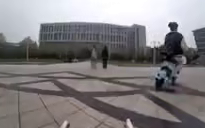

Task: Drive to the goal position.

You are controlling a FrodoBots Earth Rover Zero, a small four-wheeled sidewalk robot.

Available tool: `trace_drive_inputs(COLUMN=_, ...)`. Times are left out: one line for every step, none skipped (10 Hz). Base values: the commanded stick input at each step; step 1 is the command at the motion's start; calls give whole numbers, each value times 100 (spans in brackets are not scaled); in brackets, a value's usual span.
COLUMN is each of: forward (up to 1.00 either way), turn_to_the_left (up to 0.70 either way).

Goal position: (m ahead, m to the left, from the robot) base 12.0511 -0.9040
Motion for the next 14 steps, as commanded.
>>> trace_drive_inputs(forward=100, turn_to_the_left=2)
trace_drive_inputs(forward=100, turn_to_the_left=2)
trace_drive_inputs(forward=100, turn_to_the_left=2)
trace_drive_inputs(forward=100, turn_to_the_left=2)
trace_drive_inputs(forward=100, turn_to_the_left=-10)
trace_drive_inputs(forward=100, turn_to_the_left=-30)
trace_drive_inputs(forward=100, turn_to_the_left=-38)
trace_drive_inputs(forward=100, turn_to_the_left=-38)
trace_drive_inputs(forward=100, turn_to_the_left=2)
trace_drive_inputs(forward=100, turn_to_the_left=2)
trace_drive_inputs(forward=100, turn_to_the_left=2)
trace_drive_inputs(forward=100, turn_to_the_left=2)
trace_drive_inputs(forward=100, turn_to_the_left=2)
trace_drive_inputs(forward=100, turn_to_the_left=2)
